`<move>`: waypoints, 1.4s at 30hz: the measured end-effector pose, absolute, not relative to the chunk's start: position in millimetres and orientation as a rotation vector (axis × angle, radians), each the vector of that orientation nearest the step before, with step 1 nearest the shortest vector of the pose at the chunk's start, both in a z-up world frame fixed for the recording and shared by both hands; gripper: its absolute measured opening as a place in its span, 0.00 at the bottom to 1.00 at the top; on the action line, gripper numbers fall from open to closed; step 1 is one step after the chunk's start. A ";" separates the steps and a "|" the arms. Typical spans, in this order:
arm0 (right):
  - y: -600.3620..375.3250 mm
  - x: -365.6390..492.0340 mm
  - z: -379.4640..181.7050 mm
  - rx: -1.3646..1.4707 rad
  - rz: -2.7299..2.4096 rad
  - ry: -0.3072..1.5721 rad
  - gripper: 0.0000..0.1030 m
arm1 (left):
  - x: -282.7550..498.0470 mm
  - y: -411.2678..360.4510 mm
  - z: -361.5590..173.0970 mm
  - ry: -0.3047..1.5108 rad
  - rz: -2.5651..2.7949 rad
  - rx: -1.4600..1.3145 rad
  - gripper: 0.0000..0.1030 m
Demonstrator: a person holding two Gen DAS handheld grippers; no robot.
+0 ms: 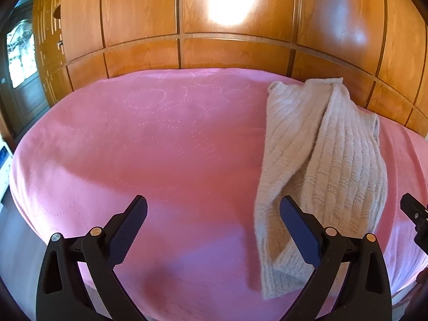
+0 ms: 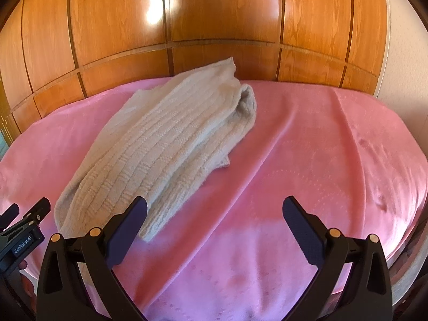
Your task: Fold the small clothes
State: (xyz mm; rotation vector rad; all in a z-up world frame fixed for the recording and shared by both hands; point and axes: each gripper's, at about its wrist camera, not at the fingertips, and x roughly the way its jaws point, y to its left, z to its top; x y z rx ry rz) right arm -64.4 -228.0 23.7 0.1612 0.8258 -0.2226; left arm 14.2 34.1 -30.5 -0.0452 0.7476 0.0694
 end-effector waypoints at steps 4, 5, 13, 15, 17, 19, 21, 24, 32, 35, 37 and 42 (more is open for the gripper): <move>-234.9 -65.2 19.0 0.245 -0.108 0.829 0.95 | 19.3 36.5 -36.9 0.761 0.054 -0.044 0.95; -234.4 -64.9 17.5 0.265 -0.075 0.835 0.82 | 21.2 35.8 -39.0 0.766 0.040 -0.036 0.94; -222.4 -42.6 -2.6 0.424 0.152 0.931 0.40 | 48.7 34.3 -62.0 0.865 -0.094 -0.052 0.69; -222.2 -38.5 0.5 0.433 0.147 0.915 0.40 | 51.2 33.5 -64.1 0.863 -0.111 -0.055 0.67; -220.3 -30.9 2.2 0.414 0.127 0.903 0.40 | 53.9 30.8 -64.8 0.861 -0.150 -0.057 0.55; -221.1 -18.8 -2.3 0.429 0.119 0.920 0.40 | 58.3 26.2 -66.9 0.862 -0.188 -0.053 0.43; -220.6 -6.5 -9.8 0.439 0.111 0.955 0.33 | 61.4 23.5 -67.9 0.864 -0.233 -0.060 0.26; -220.2 -0.1 -2.7 0.392 0.128 0.935 0.05 | 64.4 19.7 -63.2 0.868 -0.274 -0.060 0.06; -280.6 -18.2 72.5 0.137 0.044 0.743 0.05 | 88.3 69.5 11.7 0.714 -0.227 -0.149 0.05; -350.4 -10.5 94.5 0.076 -0.153 0.699 0.05 | 118.5 92.0 39.1 0.675 -0.156 -0.171 0.05; -395.1 2.2 99.7 0.049 -0.283 0.694 0.05 | 148.9 109.5 60.9 0.652 -0.088 -0.178 0.05; -495.7 50.8 85.0 0.021 -0.567 0.766 0.05 | 237.6 124.5 84.1 0.660 0.116 -0.111 0.05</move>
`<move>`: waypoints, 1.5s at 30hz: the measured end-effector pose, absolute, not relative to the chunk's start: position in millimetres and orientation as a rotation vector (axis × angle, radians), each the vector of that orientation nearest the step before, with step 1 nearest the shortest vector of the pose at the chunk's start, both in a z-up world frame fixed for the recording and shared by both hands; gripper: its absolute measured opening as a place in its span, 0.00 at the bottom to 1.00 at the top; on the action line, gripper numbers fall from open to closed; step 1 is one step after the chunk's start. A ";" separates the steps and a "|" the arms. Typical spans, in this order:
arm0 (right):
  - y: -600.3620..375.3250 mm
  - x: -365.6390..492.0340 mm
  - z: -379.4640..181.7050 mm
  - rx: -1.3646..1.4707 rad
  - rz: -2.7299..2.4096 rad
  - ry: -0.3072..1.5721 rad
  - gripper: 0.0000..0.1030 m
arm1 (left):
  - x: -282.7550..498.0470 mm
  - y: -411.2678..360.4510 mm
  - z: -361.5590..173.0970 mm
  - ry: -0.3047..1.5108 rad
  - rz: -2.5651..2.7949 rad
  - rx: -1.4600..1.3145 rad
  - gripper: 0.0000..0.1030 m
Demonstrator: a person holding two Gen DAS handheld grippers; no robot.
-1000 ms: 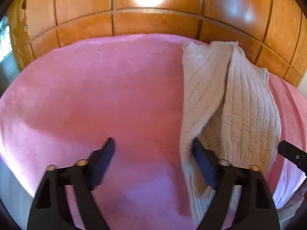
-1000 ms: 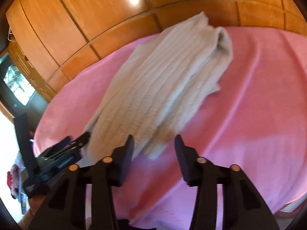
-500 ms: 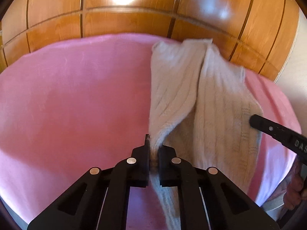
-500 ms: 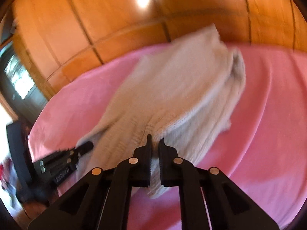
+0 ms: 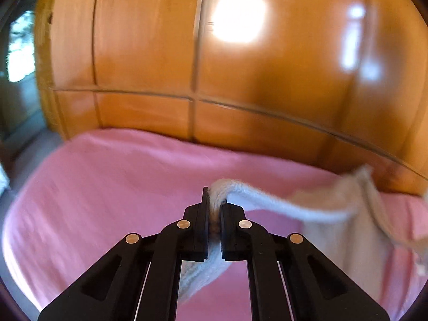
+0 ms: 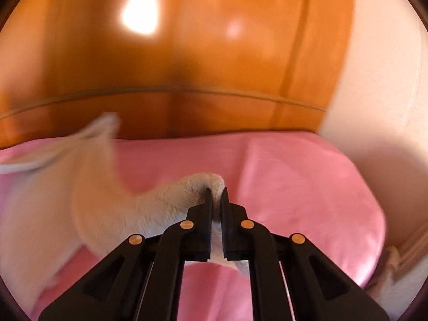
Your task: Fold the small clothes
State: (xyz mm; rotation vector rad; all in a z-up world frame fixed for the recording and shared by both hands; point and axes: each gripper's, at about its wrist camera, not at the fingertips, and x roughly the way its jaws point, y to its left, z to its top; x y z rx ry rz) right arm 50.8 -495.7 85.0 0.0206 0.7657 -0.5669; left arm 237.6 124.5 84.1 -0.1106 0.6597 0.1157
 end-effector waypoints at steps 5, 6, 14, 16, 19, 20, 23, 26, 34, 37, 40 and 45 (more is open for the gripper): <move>-547.9 79.9 69.5 0.072 -0.681 0.820 0.41 | 282.7 124.3 84.4 0.687 0.243 -0.073 0.69; -544.4 75.1 70.8 0.085 -0.669 0.806 0.56 | 275.5 121.4 84.2 0.648 0.263 -0.059 0.74; -408.5 16.8 24.4 0.394 0.019 0.940 0.55 | 205.9 91.3 7.5 0.815 -0.137 -0.219 0.62; -367.8 4.3 6.0 0.495 0.175 0.990 0.50 | 185.4 76.9 -24.8 0.899 -0.271 -0.330 0.61; -309.2 -5.0 -26.8 0.633 0.345 1.067 0.47 | 163.6 51.8 -59.1 0.973 -0.393 -0.445 0.61; -300.7 -4.8 -32.7 0.654 0.345 1.073 0.46 | 161.5 45.2 -65.9 0.989 -0.414 -0.469 0.61; -283.5 4.4 -43.8 0.705 0.334 1.064 0.30 | 156.7 25.1 -82.8 1.027 -0.481 -0.556 0.51; -284.4 11.2 -39.9 0.693 0.313 1.049 0.13 | 160.9 7.5 -91.8 1.036 -0.458 -0.515 0.06; -299.0 -35.2 68.8 0.408 0.274 0.821 0.05 | 127.1 35.4 -17.1 0.892 -0.509 -0.463 0.04; -328.1 -61.4 118.5 0.324 0.199 0.713 0.04 | 113.7 50.8 20.1 0.835 -0.516 -0.442 0.04; -352.0 -91.5 144.6 0.263 0.101 0.669 0.04 | 91.1 74.4 50.6 0.807 -0.513 -0.435 0.03; -397.3 -134.3 143.9 0.282 -0.003 0.713 0.04 | 57.5 101.2 64.7 0.854 -0.497 -0.440 0.03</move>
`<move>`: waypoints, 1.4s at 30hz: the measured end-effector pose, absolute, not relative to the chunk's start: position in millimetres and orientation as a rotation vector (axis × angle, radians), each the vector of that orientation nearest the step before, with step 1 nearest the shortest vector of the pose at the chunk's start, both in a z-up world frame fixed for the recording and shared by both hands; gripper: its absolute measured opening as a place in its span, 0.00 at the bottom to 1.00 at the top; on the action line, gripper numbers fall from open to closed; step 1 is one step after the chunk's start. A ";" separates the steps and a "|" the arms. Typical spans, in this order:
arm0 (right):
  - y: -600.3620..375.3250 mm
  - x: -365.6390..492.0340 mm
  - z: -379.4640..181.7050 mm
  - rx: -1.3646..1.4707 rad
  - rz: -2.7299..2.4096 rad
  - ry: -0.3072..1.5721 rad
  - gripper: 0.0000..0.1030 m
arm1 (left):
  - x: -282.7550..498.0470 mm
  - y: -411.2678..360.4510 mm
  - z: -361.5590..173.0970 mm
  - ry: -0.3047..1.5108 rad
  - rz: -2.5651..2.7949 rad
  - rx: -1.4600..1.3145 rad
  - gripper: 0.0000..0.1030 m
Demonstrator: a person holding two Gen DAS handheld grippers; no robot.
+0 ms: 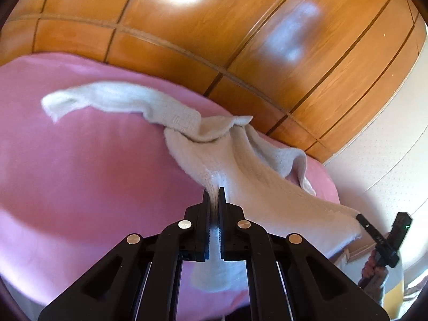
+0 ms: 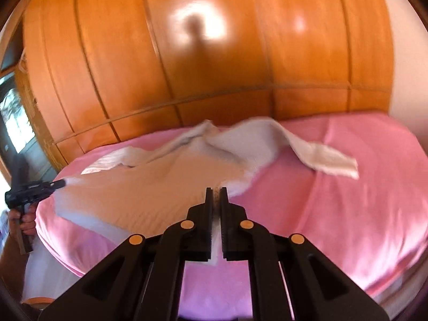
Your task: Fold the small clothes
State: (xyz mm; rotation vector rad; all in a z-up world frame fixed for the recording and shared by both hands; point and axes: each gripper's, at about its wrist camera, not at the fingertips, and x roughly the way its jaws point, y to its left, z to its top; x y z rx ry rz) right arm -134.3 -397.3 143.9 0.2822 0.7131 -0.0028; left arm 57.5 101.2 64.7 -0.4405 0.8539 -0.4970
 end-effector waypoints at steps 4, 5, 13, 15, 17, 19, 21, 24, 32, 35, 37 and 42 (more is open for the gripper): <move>-389.8 -135.3 103.4 0.332 -0.020 0.830 0.04 | 35.3 102.2 34.0 0.962 -0.459 -0.425 0.03; -387.1 -135.8 84.9 0.362 -0.012 0.872 0.04 | 32.6 100.8 19.2 0.993 -0.449 -0.423 0.03; -406.2 -119.4 36.1 0.357 -0.087 0.948 0.57 | 40.7 103.2 -48.9 1.048 -0.290 -0.407 0.31; -413.3 -102.3 25.8 0.383 -0.073 0.956 0.58 | 43.7 104.6 -51.4 1.022 -0.271 -0.439 0.42; -412.1 -87.4 10.0 0.427 -0.042 0.986 0.57 | 47.4 104.6 -58.1 1.018 -0.331 -0.483 0.42; -402.1 -76.1 -8.2 0.439 0.000 1.026 0.48 | 49.5 101.7 -63.1 1.006 -0.357 -0.513 0.42; -380.5 -64.5 -20.9 0.378 0.022 1.074 0.28 | 52.1 100.4 -64.9 1.011 -0.389 -0.520 0.38; -367.9 -64.6 -4.2 0.312 0.036 1.061 0.09 | 51.9 86.8 -57.9 1.017 -0.472 -0.477 0.04; -384.3 -112.8 112.8 0.196 0.055 0.851 0.07 | 17.3 106.6 26.6 0.890 -0.557 -0.451 0.01; -397.0 -116.2 98.8 0.195 -0.011 0.907 0.07 | 9.5 111.5 30.1 0.898 -0.514 -0.421 0.01; -406.9 -109.6 69.3 0.201 -0.083 0.996 0.07 | 16.4 114.1 10.1 0.961 -0.459 -0.440 0.02; -400.5 -96.9 23.0 0.095 -0.207 1.064 0.42 | 35.4 121.7 -39.9 1.070 -0.213 -0.399 0.02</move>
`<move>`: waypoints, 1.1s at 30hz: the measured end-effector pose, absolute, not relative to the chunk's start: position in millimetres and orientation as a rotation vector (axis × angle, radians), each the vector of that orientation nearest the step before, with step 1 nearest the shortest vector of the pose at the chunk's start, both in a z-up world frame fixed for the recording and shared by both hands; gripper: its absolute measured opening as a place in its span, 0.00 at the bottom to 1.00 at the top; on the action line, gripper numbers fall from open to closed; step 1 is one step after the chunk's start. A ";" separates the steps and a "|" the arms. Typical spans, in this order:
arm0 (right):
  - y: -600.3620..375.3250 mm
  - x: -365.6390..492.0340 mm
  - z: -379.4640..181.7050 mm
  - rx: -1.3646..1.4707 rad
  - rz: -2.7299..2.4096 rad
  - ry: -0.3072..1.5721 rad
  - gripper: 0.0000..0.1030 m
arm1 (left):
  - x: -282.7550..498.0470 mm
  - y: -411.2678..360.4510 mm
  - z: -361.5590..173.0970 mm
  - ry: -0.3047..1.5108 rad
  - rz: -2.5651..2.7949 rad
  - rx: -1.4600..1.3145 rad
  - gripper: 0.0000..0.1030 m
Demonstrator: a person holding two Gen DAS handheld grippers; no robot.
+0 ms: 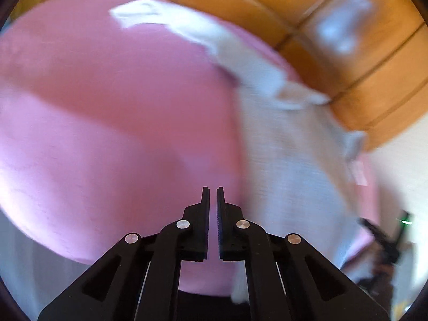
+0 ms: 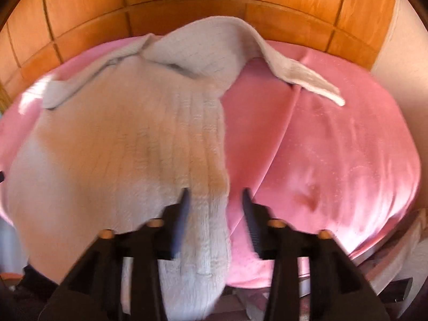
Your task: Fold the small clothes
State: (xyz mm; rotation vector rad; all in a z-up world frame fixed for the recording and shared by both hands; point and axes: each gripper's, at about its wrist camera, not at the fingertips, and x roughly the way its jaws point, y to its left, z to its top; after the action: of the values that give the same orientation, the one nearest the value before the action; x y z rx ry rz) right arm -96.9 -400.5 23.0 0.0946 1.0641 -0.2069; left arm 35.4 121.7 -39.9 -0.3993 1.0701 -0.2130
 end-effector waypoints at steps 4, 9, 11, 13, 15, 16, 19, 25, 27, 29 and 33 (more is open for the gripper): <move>-375.5 -74.8 30.5 0.093 -0.144 0.996 0.58 | 51.7 115.8 -25.0 0.982 -0.121 -0.241 0.50; -322.9 -27.6 24.4 0.139 0.023 0.939 0.58 | 91.1 133.9 -9.1 0.867 0.045 -0.090 0.55; -298.6 -10.3 19.6 0.151 0.104 0.934 0.56 | 113.0 150.4 -8.9 0.841 0.132 -0.017 0.55; -281.0 4.6 14.7 0.154 0.170 0.944 0.48 | 136.1 168.7 -11.7 0.843 0.215 0.020 0.55; -261.9 22.2 10.8 0.142 0.228 0.955 0.36 | 164.0 188.6 -17.8 0.855 0.260 0.021 0.55; -257.7 30.3 11.7 0.140 0.245 0.957 0.35 | 180.6 200.9 -20.9 0.864 0.291 0.012 0.55; -248.5 60.1 7.2 0.155 0.285 0.968 0.32 | 223.4 224.0 -29.1 0.900 0.292 -0.070 0.55; -230.1 99.2 3.3 0.153 0.319 0.986 0.23 | 280.8 267.4 -50.9 0.950 0.284 -0.298 0.55; -227.0 111.7 -5.3 0.137 0.327 1.007 0.16 | 294.3 272.8 -56.9 0.925 0.296 -0.346 0.55; -219.5 124.1 -15.5 0.116 0.370 1.032 0.11 | 301.8 271.8 -58.0 0.908 0.249 -0.355 0.17; -198.3 140.1 -22.6 0.065 0.450 1.049 0.10 | 298.7 263.6 -41.2 0.879 0.171 -0.339 0.00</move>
State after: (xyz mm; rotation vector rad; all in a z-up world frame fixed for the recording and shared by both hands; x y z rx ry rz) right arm 140.1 -198.3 -22.6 0.0653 1.0493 0.4504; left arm 298.7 263.6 -41.2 -0.3386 0.8788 0.1707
